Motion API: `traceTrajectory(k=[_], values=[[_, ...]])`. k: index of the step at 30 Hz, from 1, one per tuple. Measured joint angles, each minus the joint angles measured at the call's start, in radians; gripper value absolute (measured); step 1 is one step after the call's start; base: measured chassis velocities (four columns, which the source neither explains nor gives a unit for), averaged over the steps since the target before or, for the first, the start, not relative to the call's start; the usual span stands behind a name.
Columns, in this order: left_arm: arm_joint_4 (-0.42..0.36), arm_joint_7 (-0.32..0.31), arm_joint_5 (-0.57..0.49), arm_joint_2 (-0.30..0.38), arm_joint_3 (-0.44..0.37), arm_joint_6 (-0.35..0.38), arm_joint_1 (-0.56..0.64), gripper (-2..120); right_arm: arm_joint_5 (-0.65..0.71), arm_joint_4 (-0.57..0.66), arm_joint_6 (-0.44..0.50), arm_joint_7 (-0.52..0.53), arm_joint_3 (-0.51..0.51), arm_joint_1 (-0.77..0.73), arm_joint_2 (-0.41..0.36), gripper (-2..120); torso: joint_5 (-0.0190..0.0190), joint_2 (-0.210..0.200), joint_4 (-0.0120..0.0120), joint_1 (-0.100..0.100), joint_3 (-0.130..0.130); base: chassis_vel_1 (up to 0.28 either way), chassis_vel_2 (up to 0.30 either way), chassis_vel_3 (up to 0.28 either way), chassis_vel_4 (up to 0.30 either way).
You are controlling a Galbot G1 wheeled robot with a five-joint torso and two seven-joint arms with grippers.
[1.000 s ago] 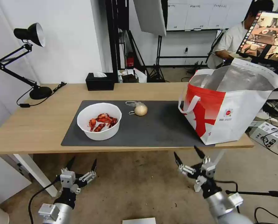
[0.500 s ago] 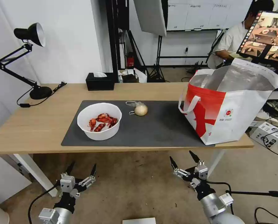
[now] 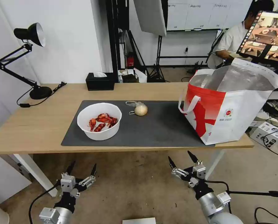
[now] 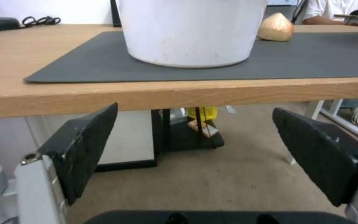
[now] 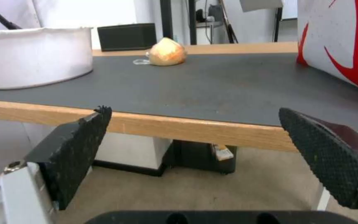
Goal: Pick up the trash from the table and place it into the takeout bag.
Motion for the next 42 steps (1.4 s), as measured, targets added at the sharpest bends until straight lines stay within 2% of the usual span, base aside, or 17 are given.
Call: traceTrajectory(k=[11,14,17,19,20,23,24,27,31,34,39,42], values=[[0.001,0.000,0.000,0.001,0.009,0.001,-0.008,100,-0.002,0.000,-0.007,0.003,-0.007,0.005,0.006,100,0.0000,0.000,-0.0001,0.000,0.000,0.000,0.000,0.000,0.000],[0.004,0.001,0.004,-0.001,0.013,0.001,-0.009,100,-0.012,0.021,-0.036,0.023,-0.040,0.045,0.015,100,0.0001,0.000,-0.0003,0.000,0.000,0.000,0.000,0.000,0.000],[0.005,0.001,0.010,-0.006,0.020,0.002,-0.012,100,-0.019,0.043,-0.077,0.057,-0.097,0.130,0.020,100,0.0000,0.000,-0.0001,0.000,0.000,0.000,0.000,0.000,0.000],[0.005,0.000,0.013,-0.009,0.023,0.003,-0.015,100,-0.019,0.047,-0.128,0.082,-0.162,0.240,0.022,100,-0.0003,0.000,-0.0001,0.000,0.000,0.000,0.000,0.000,0.000],[0.005,0.000,0.013,-0.009,0.023,0.003,-0.015,100,-0.019,0.047,-0.128,0.082,-0.162,0.240,0.022,100,-0.0003,0.000,-0.0001,0.000,0.000,0.000,0.000,0.000,0.000],[0.011,0.000,0.016,-0.011,0.021,0.005,-0.017,100,0.001,0.021,-0.196,0.116,-0.262,0.394,0.050,100,-0.0002,0.000,0.0000,0.000,0.000,0.000,0.000,0.000,0.000],[0.011,0.000,0.016,-0.011,0.021,0.005,-0.017,100,0.001,0.021,-0.196,0.116,-0.262,0.394,0.050,100,-0.0002,0.000,0.0000,0.000,0.000,0.000,0.000,0.000,0.000],[0.010,0.000,0.015,-0.010,0.010,0.005,-0.015,100,0.034,-0.048,-0.249,0.166,-0.364,0.580,0.090,100,-0.0002,0.000,0.0003,0.000,0.000,0.000,0.000,0.000,0.000],[0.007,0.000,0.012,-0.009,0.001,0.006,-0.011,100,0.059,-0.108,-0.277,0.195,-0.424,0.690,0.116,100,0.0000,0.000,0.0002,0.000,0.000,0.000,0.000,0.000,0.000],[0.009,0.000,0.009,-0.011,-0.008,0.006,-0.007,100,0.141,-0.198,-0.332,0.252,-0.499,0.831,0.150,100,0.0000,0.000,0.0001,0.000,0.000,0.000,0.000,0.000,0.000],[0.013,0.000,0.005,-0.015,-0.017,0.006,-0.004,100,0.214,-0.304,-0.388,0.310,-0.550,0.970,0.187,100,-0.0002,0.000,0.0001,0.000,0.000,0.000,0.000,0.000,0.000],[0.016,0.001,-0.008,-0.013,-0.027,0.006,-0.004,100,0.230,-0.437,-0.460,0.352,-0.584,1.094,0.232,100,-0.0002,0.000,-0.0001,0.000,0.000,0.000,0.000,0.000,0.000]])
